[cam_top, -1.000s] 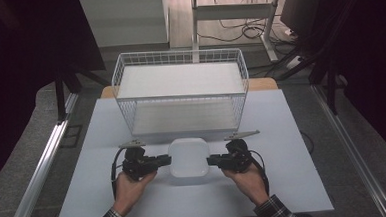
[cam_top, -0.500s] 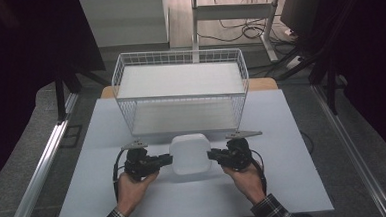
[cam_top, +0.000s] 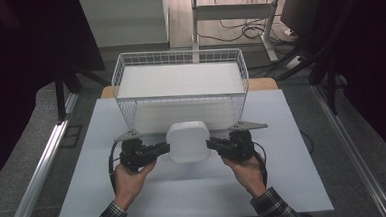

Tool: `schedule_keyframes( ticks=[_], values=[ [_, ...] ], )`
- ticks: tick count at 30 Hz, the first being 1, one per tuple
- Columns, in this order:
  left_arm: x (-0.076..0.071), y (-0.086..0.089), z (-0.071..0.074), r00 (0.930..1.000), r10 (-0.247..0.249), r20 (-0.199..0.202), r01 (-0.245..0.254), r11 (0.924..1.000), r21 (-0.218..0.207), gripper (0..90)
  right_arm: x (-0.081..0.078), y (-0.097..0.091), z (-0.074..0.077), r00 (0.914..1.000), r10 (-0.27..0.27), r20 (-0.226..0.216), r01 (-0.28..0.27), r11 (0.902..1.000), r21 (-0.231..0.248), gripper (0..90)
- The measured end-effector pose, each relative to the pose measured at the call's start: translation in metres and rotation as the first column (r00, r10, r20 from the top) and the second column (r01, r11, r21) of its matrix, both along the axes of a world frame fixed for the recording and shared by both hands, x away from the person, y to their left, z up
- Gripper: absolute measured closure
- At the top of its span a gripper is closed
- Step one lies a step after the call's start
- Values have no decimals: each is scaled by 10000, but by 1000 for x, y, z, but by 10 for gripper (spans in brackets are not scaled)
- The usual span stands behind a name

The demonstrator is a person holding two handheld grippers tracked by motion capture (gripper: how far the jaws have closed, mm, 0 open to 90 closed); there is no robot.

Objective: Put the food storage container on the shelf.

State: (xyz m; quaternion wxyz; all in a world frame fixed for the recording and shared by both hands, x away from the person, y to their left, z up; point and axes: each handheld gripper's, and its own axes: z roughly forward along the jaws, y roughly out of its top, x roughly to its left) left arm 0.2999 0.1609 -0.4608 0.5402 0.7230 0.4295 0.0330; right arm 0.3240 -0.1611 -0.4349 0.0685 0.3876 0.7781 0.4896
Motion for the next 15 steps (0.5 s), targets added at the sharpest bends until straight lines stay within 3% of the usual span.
schedule_keyframes(
  ticks=[5, 6, 12, 15],
  values=[
    [4, 2, 15, 9996, 67, 260, -70, 9999, 126, 807, 4, 2, 16, 9996, 40, 294, -46, 9998, 175, 779],
    [6, 2, 24, 9989, 178, 444, -188, 9996, 227, 806, 6, 3, 20, 9991, 48, 424, -55, 9998, 176, 779],
    [12, 5, 43, 9977, 223, 647, -242, 9993, 287, 805, 12, 7, 36, 9975, 58, 700, -76, 9996, 260, 780],
    [16, 8, 59, 9955, 293, 906, -326, 9989, 348, 805, 18, 10, 50, 9959, 99, 896, -131, 9993, 347, 780]
  ],
)
